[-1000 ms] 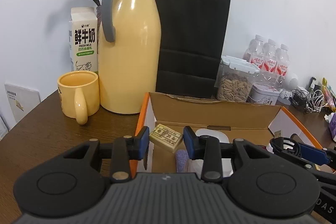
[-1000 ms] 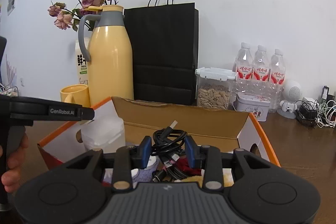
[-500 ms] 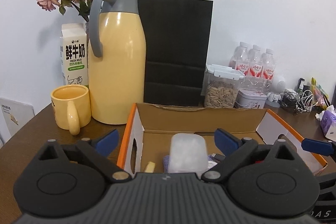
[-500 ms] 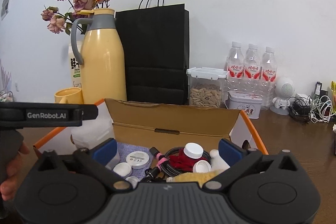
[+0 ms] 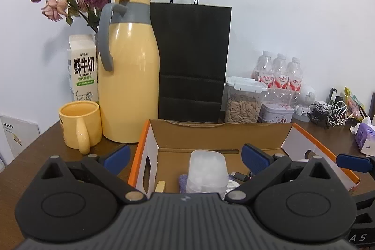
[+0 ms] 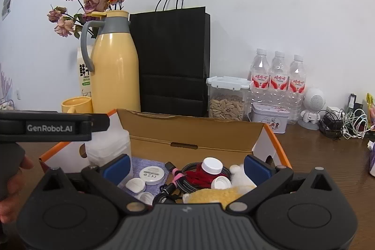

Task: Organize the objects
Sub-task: 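Withdraw both open tools from the box back over the table, then lower the open right tool onto the navy blue zippered pouch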

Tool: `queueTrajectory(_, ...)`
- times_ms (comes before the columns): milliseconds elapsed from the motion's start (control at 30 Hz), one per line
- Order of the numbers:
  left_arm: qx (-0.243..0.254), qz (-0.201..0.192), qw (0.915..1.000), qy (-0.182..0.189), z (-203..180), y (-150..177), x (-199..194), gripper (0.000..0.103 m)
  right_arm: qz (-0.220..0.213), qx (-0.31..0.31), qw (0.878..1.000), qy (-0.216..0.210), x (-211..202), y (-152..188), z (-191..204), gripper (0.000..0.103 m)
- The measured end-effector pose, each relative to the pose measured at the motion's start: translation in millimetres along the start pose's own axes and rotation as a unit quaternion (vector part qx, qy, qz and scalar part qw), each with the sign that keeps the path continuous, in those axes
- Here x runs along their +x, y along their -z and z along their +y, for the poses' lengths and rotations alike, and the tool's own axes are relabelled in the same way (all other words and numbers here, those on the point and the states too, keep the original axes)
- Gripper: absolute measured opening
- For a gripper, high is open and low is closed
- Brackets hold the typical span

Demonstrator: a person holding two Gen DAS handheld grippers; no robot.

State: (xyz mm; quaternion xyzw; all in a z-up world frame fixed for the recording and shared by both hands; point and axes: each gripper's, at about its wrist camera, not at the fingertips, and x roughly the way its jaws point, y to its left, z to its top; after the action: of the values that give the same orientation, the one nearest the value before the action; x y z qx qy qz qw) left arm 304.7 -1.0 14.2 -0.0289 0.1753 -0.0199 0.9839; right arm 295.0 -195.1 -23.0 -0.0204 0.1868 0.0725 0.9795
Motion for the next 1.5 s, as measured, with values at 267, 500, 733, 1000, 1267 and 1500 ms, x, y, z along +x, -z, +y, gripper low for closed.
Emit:
queueTrajectory(267,0.012,-0.022,0.9997,-0.007,3.1,3.5,-25.0,0.103,-0.008,0.0,1.0,0.002,-16.3,3.5,-5.2,0.103)
queueTrajectory(500,0.021,-0.033,0.9992,0.002,3.1,6.3,-45.5,0.103,-0.009,-0.003,1.0,-0.001,-30.4,10.2,-9.1,0.103)
queueTrajectory(733,0.034,-0.038,0.9987,0.007,3.2,17.9,-64.5,0.103,0.001,-0.004,1.0,-0.007,-42.9,22.6,-13.2,0.103)
queueTrajectory(1000,0.039,-0.016,0.9991,-0.003,11.5,37.3,-78.2,0.103,0.018,-0.018,1.0,-0.012,-54.0,39.1,-10.6,0.103)
queueTrajectory(1267,0.024,0.016,0.9992,-0.028,36.0,58.9,-90.4,0.103,0.04,-0.03,0.998,-0.027,-64.4,57.0,-3.1,0.103)
queueTrajectory(1500,-0.001,0.045,0.9978,-0.048,55.0,71.2,-88.3,0.103,0.054,-0.04,0.997,-0.045,-68.3,66.4,8.7,0.103)
